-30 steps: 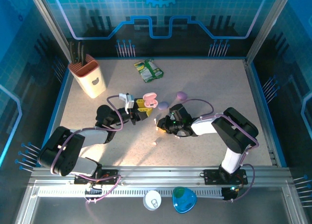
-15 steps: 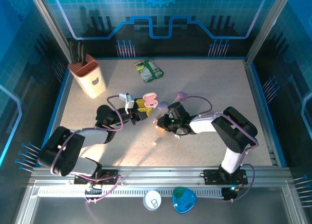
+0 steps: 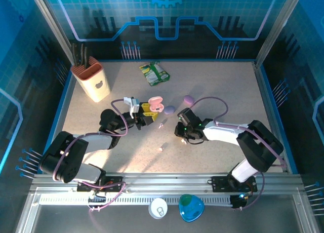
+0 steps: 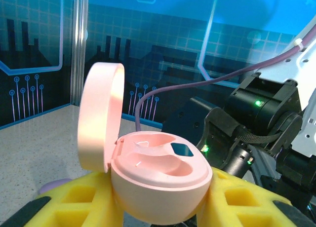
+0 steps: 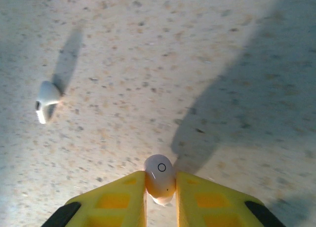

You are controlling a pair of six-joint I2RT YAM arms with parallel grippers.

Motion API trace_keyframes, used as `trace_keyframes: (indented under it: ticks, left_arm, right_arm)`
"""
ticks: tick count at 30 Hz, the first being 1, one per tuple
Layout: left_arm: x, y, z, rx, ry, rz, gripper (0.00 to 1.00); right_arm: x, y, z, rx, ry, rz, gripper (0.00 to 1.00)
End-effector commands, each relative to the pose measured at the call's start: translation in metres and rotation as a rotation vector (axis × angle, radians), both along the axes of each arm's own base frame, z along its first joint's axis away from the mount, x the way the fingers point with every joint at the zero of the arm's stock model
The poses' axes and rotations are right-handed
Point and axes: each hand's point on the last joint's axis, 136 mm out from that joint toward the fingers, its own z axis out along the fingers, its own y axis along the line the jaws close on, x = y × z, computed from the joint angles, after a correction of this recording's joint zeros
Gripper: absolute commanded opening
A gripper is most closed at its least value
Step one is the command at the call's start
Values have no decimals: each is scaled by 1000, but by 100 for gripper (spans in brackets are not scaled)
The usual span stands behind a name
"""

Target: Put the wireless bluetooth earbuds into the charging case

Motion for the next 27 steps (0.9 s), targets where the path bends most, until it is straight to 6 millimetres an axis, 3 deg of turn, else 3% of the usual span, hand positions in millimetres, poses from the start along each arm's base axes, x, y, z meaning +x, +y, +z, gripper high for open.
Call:
trace_keyframes:
  ticks: [1, 14, 19, 27]
  left_arm:
    - [2, 4, -3, 7, -29, 15, 35]
    - [3, 2, -22, 56, -25, 4, 35]
    - [4, 2, -25, 62, -14, 7, 35]
    - [6, 1, -28, 65, -5, 3, 35]
  right_arm:
    - [-2, -25, 11, -164, -54, 7, 22]
    - [3, -36, 53, -330, -216, 87, 23]
    - [2, -51, 51, -445, -177, 50, 23]
    - [1, -40, 42, -484, -125, 40, 23]
